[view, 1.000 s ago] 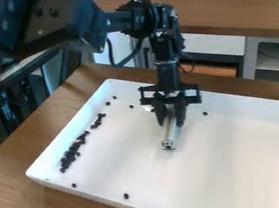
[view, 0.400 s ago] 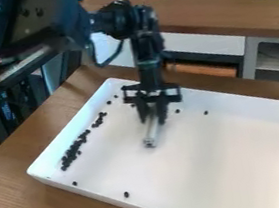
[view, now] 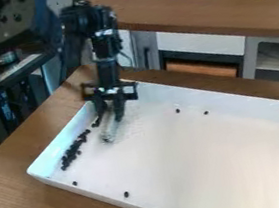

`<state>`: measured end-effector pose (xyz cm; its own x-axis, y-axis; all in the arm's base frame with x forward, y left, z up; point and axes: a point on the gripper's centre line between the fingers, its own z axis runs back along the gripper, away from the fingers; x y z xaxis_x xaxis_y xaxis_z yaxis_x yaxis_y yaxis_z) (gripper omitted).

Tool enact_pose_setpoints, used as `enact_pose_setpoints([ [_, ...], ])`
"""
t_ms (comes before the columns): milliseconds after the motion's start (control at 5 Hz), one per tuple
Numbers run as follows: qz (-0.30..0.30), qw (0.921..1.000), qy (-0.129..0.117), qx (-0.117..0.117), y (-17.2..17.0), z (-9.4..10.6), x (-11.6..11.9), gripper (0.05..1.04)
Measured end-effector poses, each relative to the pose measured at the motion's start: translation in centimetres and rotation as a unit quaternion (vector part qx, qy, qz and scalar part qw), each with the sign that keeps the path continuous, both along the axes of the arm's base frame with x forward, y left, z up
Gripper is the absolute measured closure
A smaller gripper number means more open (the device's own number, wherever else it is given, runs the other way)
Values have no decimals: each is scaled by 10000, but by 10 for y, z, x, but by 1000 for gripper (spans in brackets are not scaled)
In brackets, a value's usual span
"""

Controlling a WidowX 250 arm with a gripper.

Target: Sweep into pile

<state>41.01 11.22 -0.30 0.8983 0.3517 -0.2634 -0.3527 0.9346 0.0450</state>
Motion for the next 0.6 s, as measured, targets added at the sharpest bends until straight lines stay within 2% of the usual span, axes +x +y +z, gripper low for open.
enact_pose_setpoints([
  [200,-179,9995,-74,-263,0,0,-15,677],
  [400,-376,9948,-466,-823,-23,25,-18,678],
  [600,-527,9888,-620,-1254,-61,44,-20,678],
])
